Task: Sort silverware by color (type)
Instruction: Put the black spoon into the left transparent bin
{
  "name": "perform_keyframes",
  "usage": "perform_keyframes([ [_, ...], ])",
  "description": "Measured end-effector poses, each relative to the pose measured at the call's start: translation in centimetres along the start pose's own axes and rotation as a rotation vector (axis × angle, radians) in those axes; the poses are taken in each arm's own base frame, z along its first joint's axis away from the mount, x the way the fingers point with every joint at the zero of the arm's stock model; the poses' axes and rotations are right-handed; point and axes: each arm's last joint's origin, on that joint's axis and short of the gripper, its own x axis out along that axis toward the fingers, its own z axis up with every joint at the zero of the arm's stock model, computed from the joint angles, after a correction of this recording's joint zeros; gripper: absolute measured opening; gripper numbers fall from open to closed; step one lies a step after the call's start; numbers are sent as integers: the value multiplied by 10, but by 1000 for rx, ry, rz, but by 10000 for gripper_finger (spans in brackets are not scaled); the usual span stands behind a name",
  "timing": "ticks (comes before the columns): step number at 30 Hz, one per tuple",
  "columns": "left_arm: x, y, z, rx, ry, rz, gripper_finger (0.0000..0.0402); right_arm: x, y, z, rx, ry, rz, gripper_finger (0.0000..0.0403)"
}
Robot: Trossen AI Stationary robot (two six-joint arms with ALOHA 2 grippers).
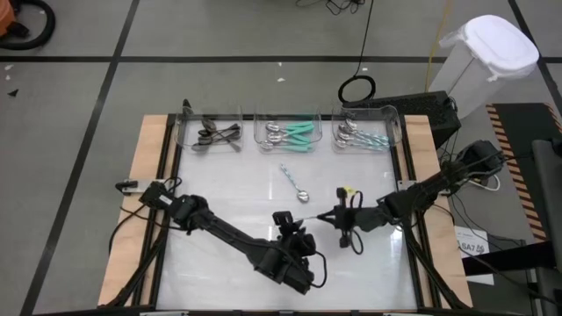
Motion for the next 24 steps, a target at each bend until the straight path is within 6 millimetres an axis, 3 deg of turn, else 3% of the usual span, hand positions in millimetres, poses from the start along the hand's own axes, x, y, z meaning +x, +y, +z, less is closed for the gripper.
perform_keyframes([
  [6,-14,-6,-4,98,-71,75,120,6,-16,-5,268,49,-59,1],
  [10,-16,-9,-7,136,-67,78,120,9,-20,-5,385,51,22,1],
  [18,-18,-13,-11,143,-34,27,122,10,-20,-4,431,44,79,1],
  [24,-15,-21,-16,153,-22,33,165,10,-20,-2,435,30,83,1],
])
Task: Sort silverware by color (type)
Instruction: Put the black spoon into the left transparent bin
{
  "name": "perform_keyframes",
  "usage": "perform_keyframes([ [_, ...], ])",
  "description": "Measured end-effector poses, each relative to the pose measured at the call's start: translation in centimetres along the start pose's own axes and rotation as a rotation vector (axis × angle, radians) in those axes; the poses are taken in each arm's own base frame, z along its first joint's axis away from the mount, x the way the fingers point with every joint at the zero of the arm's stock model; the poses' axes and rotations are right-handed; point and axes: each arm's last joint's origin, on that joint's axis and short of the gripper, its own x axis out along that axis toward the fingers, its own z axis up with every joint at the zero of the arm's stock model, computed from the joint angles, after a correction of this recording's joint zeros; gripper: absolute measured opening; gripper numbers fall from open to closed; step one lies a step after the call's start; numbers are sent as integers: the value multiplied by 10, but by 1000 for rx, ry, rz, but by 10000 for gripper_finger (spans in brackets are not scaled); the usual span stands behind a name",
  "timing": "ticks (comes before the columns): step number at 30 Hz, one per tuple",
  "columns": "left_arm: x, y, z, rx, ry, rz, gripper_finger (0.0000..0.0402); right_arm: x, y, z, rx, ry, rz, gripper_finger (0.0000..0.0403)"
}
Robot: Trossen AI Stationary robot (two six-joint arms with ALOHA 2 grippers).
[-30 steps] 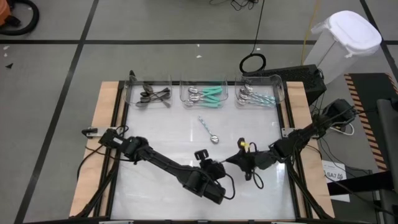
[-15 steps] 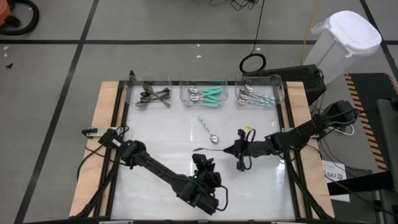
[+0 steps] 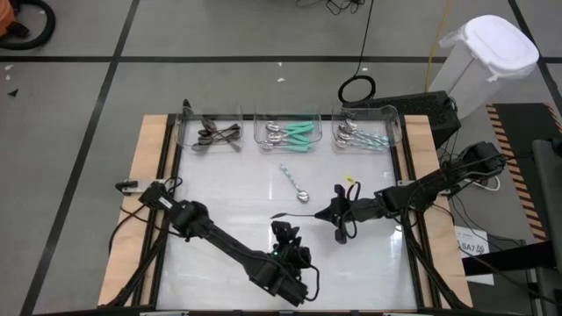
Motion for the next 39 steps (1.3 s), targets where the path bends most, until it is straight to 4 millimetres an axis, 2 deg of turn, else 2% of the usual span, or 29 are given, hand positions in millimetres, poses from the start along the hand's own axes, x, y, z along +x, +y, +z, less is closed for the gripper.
perform_keyframes([
  [4,10,-13,-5,98,12,20,194,-1,3,0,-1,-11,15,1],
  [9,22,-26,-11,208,-15,143,202,-1,5,1,-3,-15,32,0],
  [17,31,-12,-17,184,37,212,202,-1,6,2,0,-21,52,1],
  [22,39,-7,-19,157,138,127,202,-1,6,2,-1,-20,54,1],
  [28,42,-4,-19,127,149,135,201,-1,6,1,-2,-17,53,2],
  [32,42,-4,-20,131,152,138,173,-1,6,1,-2,-17,53,2],
  [39,47,-1,-20,114,192,108,82,-1,6,1,-2,-16,55,3],
])
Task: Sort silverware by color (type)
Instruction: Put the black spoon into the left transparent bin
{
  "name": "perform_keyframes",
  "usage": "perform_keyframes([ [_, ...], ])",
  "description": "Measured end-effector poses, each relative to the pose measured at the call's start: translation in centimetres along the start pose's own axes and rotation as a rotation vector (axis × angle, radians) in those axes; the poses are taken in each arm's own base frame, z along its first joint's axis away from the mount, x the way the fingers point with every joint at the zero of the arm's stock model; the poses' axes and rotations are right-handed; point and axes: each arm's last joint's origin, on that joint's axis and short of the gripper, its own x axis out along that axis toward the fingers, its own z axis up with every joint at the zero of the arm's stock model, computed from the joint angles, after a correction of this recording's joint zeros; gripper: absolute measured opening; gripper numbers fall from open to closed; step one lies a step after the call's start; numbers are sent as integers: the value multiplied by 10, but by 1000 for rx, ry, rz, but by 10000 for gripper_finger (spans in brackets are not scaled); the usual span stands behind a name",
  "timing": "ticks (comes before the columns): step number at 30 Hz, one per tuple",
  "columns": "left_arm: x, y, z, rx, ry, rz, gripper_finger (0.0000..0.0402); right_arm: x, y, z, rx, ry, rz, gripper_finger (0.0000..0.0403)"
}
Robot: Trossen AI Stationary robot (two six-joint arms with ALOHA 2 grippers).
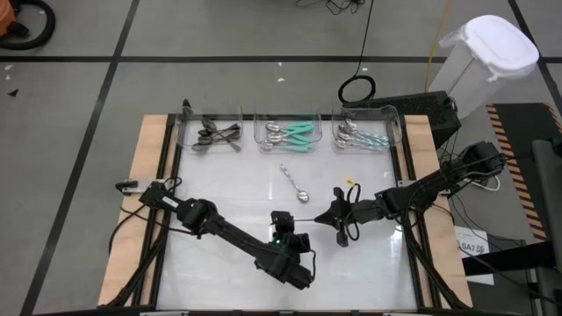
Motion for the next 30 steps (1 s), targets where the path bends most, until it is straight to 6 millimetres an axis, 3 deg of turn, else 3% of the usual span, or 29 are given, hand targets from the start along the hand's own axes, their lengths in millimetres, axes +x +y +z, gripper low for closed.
perform_keyframes([
  [7,5,3,1,-2,30,-19,27,0,0,1,2,-2,16,3],
  [15,5,3,1,1,32,-20,23,0,1,1,3,-2,19,3],
  [25,8,5,1,-20,31,-2,95,0,1,1,8,-6,31,3],
  [30,12,8,3,-50,36,6,101,0,1,2,9,-10,32,3],
])
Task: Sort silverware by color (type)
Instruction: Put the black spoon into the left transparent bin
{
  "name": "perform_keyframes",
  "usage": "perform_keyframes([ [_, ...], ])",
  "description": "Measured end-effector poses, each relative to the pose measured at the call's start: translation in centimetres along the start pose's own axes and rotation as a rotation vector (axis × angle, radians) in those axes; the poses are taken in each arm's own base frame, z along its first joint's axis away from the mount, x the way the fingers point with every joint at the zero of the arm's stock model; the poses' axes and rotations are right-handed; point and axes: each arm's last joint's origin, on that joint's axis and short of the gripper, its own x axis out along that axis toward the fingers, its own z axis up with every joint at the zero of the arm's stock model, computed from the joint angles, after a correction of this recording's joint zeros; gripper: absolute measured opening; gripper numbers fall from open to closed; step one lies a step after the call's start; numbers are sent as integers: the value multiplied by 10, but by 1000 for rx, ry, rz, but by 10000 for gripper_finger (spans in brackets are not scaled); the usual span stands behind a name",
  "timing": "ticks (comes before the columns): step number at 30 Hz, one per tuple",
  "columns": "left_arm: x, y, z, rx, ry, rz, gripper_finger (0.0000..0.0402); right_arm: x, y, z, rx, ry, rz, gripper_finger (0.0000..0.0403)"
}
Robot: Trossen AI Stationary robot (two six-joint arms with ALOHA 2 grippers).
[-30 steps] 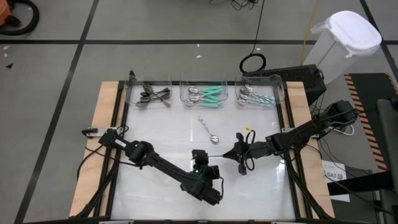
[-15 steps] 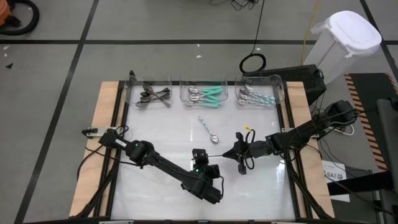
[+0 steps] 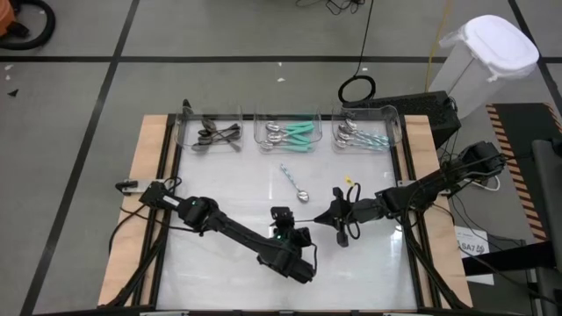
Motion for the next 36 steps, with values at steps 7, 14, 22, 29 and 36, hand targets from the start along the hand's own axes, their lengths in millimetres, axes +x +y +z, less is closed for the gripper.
perform_keyframes([
  [7,2,0,0,8,28,-32,48,0,0,1,-3,-7,-1,4],
  [14,-1,-2,-1,11,31,-48,18,0,1,2,-42,-11,16,9],
  [22,-4,1,-3,18,69,-94,12,0,1,-3,-108,36,46,70],
  [29,-23,25,0,-11,53,-161,10,-2,0,-6,-243,67,45,117],
  [36,-33,36,0,122,114,-367,2,-10,15,-2,-441,4,102,131],
])
